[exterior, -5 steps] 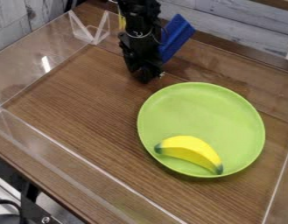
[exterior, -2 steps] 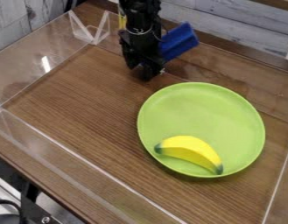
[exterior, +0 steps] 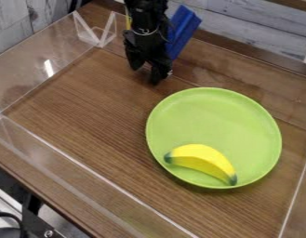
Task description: Remove the blue object from inside the green plate and put it on the table
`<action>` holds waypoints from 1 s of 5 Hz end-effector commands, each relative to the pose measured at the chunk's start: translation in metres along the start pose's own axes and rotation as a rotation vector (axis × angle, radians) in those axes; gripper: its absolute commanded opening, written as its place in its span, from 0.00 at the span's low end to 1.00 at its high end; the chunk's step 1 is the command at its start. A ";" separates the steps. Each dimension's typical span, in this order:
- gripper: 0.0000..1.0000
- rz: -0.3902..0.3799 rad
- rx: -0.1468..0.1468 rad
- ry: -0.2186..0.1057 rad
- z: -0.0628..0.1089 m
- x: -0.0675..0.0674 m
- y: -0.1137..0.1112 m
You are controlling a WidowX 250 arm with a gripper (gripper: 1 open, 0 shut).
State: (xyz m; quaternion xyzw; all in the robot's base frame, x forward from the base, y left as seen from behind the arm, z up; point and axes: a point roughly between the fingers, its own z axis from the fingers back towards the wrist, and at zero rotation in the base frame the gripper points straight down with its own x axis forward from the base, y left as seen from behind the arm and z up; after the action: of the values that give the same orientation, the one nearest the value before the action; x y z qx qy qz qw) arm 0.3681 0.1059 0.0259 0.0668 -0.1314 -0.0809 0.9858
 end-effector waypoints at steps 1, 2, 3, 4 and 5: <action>1.00 0.015 0.009 -0.032 0.011 0.010 0.005; 1.00 0.028 0.001 -0.030 0.014 0.010 0.004; 1.00 0.039 -0.007 -0.027 0.016 0.011 0.004; 1.00 0.051 -0.015 -0.025 0.020 0.012 0.004; 1.00 0.062 -0.021 -0.024 0.024 0.013 0.005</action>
State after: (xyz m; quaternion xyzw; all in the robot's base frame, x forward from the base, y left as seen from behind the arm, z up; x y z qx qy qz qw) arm 0.3622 0.0989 0.0271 0.0371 -0.1062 -0.0564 0.9920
